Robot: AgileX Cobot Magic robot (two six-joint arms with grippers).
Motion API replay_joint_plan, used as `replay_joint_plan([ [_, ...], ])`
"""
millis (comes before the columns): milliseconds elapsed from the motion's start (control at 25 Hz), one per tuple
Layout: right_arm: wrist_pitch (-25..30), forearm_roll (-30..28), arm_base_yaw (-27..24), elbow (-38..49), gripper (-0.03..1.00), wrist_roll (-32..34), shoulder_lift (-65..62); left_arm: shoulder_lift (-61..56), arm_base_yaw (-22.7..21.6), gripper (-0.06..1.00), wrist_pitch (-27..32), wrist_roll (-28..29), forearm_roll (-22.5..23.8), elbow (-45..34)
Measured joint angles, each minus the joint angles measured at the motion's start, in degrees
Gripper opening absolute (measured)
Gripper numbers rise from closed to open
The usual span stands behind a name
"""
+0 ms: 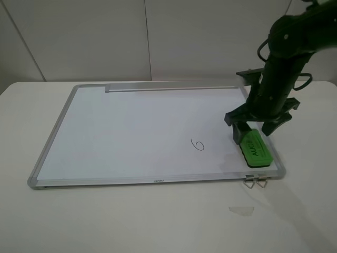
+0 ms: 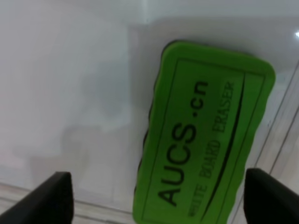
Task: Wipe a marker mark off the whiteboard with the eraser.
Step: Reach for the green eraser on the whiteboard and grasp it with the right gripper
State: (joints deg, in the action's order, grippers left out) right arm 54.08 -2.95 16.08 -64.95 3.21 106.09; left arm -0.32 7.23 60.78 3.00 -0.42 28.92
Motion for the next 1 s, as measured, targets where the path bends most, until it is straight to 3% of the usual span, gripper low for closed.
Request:
replay_joint_plan([
  [280, -2.9, -2.68, -0.16, 0.0, 0.76, 3.14, 4.49, 0.0, 0.0, 0.69, 0.0, 0.0, 0.0, 0.0],
  [480, -2.9, -2.75, -3.59, 0.0, 0.77, 3.3, 6.0, 0.0, 0.0, 0.69, 0.0, 0.0, 0.0, 0.0],
  [640, -2.9, -1.95, -6.14, 0.0, 0.77, 3.06, 6.0, 0.0, 0.0, 0.69, 0.0, 0.0, 0.0, 0.0],
  [1000, -4.85, 2.95, -6.17, 0.0, 0.77, 1.39, 6.0, 0.0, 0.0, 0.69, 0.0, 0.0, 0.0, 0.0],
])
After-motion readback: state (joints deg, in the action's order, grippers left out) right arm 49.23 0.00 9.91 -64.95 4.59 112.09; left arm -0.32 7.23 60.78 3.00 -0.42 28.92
